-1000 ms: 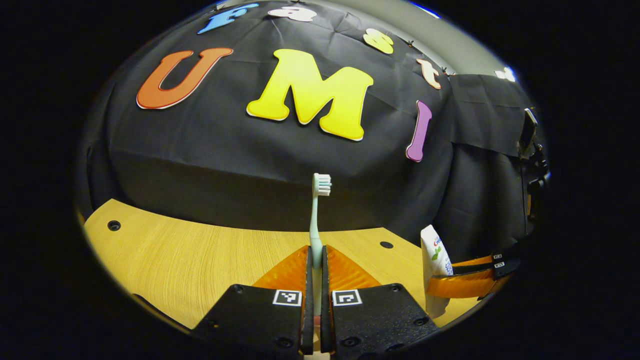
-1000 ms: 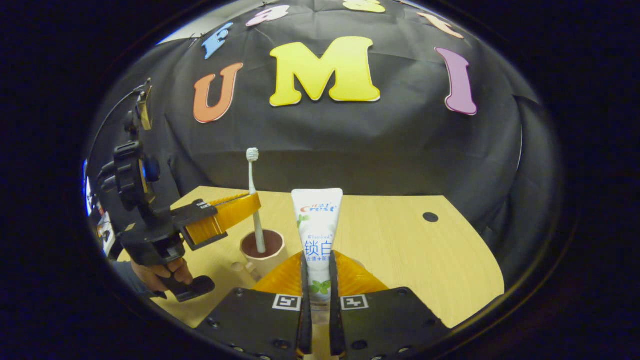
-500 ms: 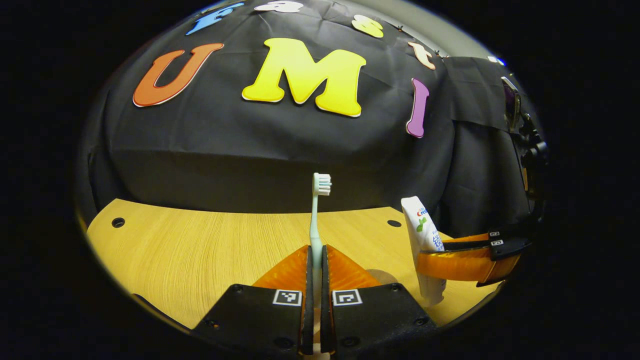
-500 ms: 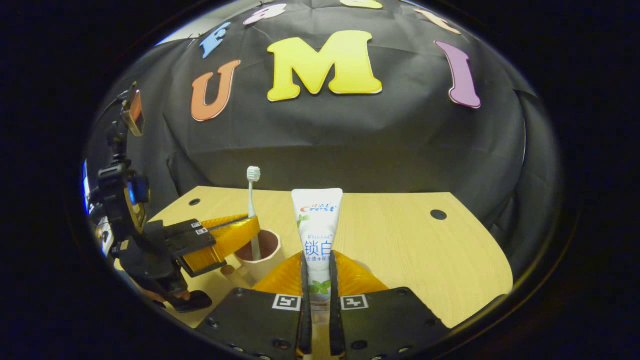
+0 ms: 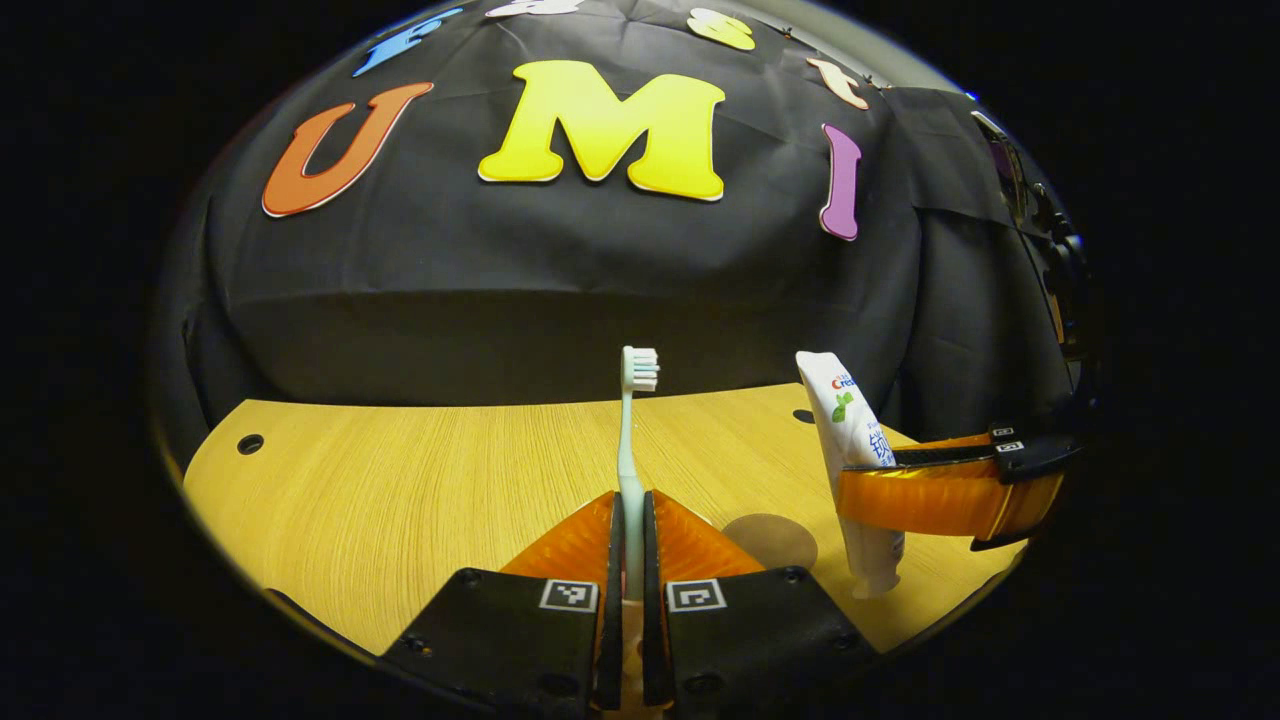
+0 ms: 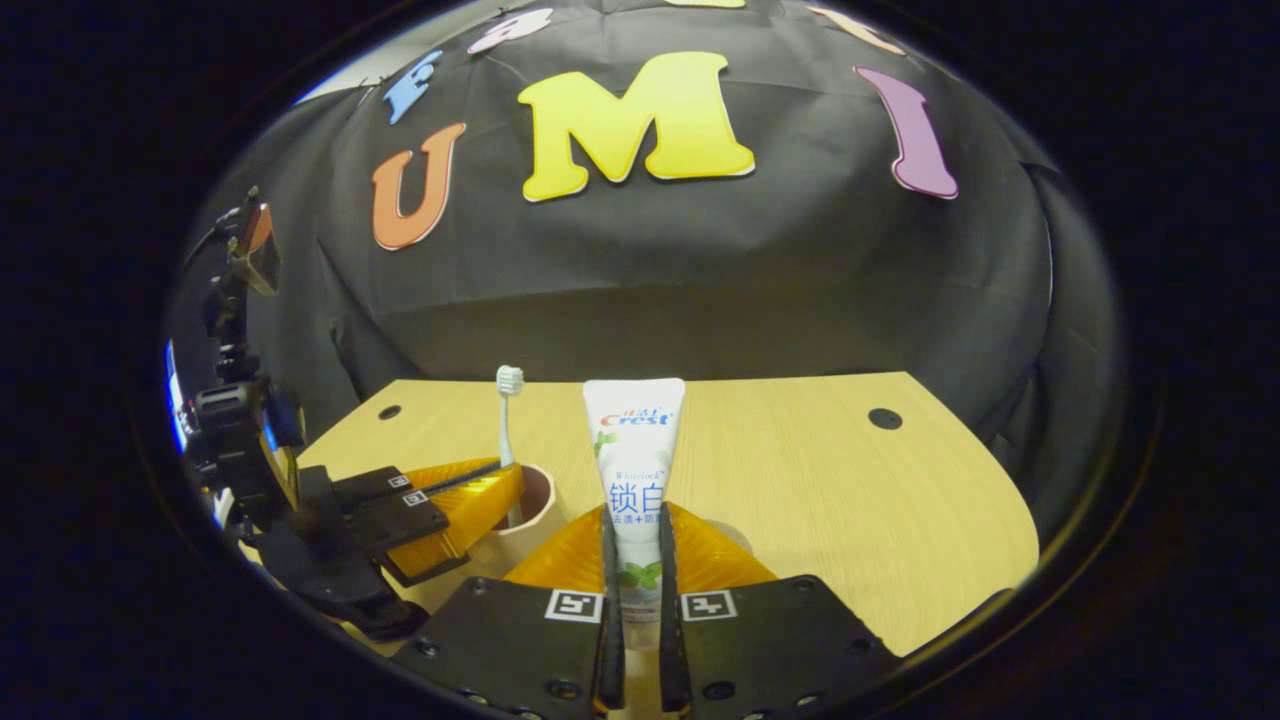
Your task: Put the toothbrush and toothpaste on the desktop into the cup, then pick up the cup and place it on the coaster on the desktop.
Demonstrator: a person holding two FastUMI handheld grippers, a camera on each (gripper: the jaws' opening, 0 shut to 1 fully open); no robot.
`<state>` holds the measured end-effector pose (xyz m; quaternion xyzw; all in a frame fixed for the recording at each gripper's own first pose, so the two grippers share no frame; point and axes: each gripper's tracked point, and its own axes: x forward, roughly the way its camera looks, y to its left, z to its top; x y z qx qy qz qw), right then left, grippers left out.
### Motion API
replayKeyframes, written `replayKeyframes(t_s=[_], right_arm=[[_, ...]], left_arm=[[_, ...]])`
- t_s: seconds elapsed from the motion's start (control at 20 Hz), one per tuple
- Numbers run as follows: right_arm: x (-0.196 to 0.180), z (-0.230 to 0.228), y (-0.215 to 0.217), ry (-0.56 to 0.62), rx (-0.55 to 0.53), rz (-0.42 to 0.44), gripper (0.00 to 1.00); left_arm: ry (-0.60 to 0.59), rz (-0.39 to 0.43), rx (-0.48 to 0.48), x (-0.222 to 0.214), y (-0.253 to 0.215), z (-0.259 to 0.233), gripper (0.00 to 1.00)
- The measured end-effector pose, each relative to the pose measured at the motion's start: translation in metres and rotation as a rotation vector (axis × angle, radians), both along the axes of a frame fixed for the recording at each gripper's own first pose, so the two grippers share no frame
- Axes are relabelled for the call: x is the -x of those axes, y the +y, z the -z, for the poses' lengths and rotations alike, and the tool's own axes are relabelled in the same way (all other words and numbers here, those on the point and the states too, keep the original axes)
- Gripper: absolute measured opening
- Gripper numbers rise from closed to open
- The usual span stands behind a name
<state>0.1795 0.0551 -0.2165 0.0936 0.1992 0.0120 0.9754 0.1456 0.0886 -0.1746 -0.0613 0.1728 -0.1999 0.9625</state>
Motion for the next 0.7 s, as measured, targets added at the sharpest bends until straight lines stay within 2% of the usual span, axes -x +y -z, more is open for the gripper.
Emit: replayKeyframes(t_s=[0.2, 0.25, 0.3, 0.4, 0.6, 0.65, 0.7], right_arm=[[-0.002, -0.005, 0.000, -0.013, -0.012, -0.002, 0.14], [-0.003, -0.006, -0.002, -0.017, -0.011, -0.001, 0.14], [-0.003, -0.007, -0.003, -0.022, -0.013, -0.001, 0.14], [-0.006, -0.013, -0.004, -0.039, -0.022, 0.001, 0.14], [-0.014, -0.029, 0.001, -0.105, -0.036, -0.015, 0.13], [-0.017, -0.036, 0.003, -0.130, -0.037, -0.018, 0.13], [-0.020, -0.041, 0.007, -0.156, -0.042, -0.025, 0.14]], left_arm=[[-0.001, -0.008, -0.009, 0.001, 0.002, -0.003, 0.15], [-0.006, -0.015, -0.007, 0.001, 0.004, -0.006, 0.21], [-0.010, -0.018, -0.008, 0.003, 0.005, -0.008, 0.35], [-0.009, -0.027, -0.009, 0.007, 0.010, -0.011, 0.48], [-0.017, -0.072, 0.010, 0.018, 0.031, -0.023, 0.67], [-0.023, -0.085, 0.012, 0.020, 0.037, -0.026, 0.84], [-0.024, -0.102, 0.005, 0.023, 0.045, -0.028, 0.93]])
